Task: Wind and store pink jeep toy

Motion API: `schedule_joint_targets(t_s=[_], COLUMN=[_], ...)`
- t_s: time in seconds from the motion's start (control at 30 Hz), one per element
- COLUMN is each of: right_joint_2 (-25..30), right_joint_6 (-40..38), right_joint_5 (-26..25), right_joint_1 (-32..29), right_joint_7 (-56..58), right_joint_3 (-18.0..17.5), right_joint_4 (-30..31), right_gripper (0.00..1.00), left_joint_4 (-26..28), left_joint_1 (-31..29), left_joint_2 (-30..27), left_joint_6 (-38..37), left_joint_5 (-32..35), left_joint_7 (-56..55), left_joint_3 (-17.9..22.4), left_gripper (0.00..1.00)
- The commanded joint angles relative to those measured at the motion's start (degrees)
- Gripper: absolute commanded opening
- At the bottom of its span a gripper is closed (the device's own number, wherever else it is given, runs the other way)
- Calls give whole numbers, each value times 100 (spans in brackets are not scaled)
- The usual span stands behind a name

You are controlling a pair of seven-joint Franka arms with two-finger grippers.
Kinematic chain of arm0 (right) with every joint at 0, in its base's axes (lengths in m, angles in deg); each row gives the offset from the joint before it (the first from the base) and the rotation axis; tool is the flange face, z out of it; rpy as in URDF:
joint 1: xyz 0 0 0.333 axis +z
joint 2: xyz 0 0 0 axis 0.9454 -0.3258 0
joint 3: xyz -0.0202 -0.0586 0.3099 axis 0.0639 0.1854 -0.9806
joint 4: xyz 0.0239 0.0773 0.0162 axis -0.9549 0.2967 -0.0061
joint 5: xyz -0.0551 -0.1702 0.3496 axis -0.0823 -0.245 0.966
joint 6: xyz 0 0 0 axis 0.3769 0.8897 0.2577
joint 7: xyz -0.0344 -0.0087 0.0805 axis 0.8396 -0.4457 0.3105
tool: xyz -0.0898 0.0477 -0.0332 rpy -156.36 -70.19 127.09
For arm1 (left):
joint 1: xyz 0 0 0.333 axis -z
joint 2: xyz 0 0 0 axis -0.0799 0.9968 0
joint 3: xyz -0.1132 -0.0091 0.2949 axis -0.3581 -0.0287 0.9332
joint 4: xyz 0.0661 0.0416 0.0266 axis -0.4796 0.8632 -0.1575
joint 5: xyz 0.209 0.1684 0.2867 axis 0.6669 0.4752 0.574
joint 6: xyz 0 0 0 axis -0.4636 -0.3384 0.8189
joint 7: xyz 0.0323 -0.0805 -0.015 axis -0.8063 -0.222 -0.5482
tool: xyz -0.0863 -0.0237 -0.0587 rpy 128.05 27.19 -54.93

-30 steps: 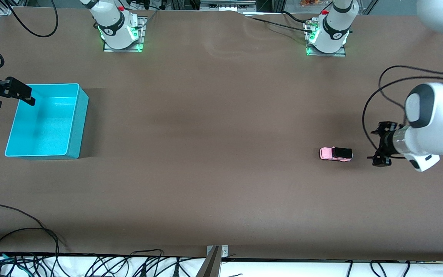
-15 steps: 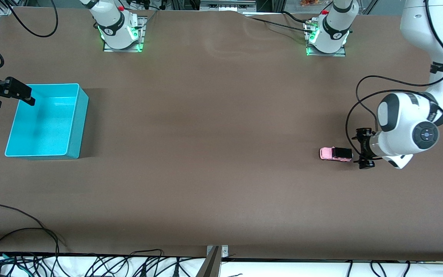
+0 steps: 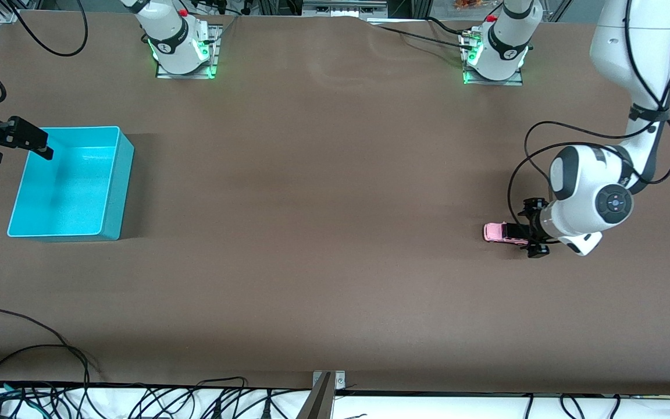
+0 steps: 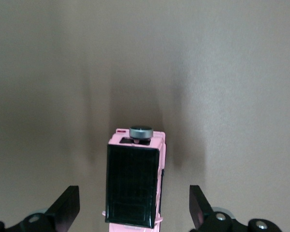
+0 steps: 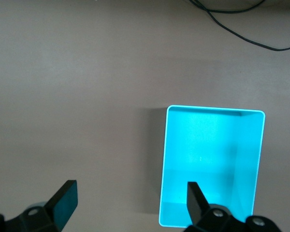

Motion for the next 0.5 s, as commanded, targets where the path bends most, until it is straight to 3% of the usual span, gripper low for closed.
schedule_joint_targets(t_s=[0.0, 0.23, 0.47], right_joint_2=[-23, -23, -23], right_joint_6=[-69, -16, -42], right_joint_5=[2, 11, 2], right_joint_1=[4, -13, -4], right_joint_7=[4, 4, 4], right_joint_3=[-1, 8, 8], right_joint_4=[-84, -92, -84], right_gripper=[100, 100, 100], left_joint_4=[3, 90, 91], left_joint_1=[90, 90, 81], left_joint_2=[132, 177, 177], left_joint_6=[239, 257, 239], left_joint_5=[112, 147, 164], left_joint_7=[-100, -21, -30], left_joint_3=[11, 11, 11], left_gripper=[100, 95, 44])
